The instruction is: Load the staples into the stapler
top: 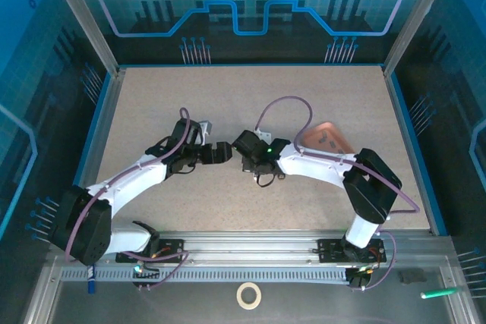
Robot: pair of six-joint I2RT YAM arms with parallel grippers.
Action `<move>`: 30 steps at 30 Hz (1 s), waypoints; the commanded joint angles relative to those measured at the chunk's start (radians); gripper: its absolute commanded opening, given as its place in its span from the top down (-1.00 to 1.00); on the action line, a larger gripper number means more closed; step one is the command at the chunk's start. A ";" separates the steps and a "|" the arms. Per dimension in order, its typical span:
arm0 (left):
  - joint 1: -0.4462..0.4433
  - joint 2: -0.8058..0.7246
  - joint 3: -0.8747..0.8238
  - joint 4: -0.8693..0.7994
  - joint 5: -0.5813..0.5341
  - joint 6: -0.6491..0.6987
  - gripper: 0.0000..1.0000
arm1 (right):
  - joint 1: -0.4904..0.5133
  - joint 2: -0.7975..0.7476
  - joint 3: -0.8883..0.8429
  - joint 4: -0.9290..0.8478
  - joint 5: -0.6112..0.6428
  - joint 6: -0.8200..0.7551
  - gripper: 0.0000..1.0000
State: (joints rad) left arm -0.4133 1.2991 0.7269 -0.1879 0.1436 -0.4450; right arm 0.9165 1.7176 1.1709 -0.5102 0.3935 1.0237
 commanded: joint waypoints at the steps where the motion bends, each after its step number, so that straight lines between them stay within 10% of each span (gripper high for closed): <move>1: 0.001 -0.010 -0.021 0.002 -0.016 -0.034 -0.98 | 0.022 0.014 0.010 -0.057 0.043 -0.007 0.73; 30: -0.029 0.007 -0.158 0.152 0.074 -0.064 -0.97 | 0.005 0.007 -0.074 0.020 0.043 0.053 0.73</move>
State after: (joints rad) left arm -0.4389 1.2991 0.5694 -0.0662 0.2115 -0.4984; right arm 0.9279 1.7180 1.1030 -0.5026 0.4187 1.0657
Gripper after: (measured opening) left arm 0.983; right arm 0.135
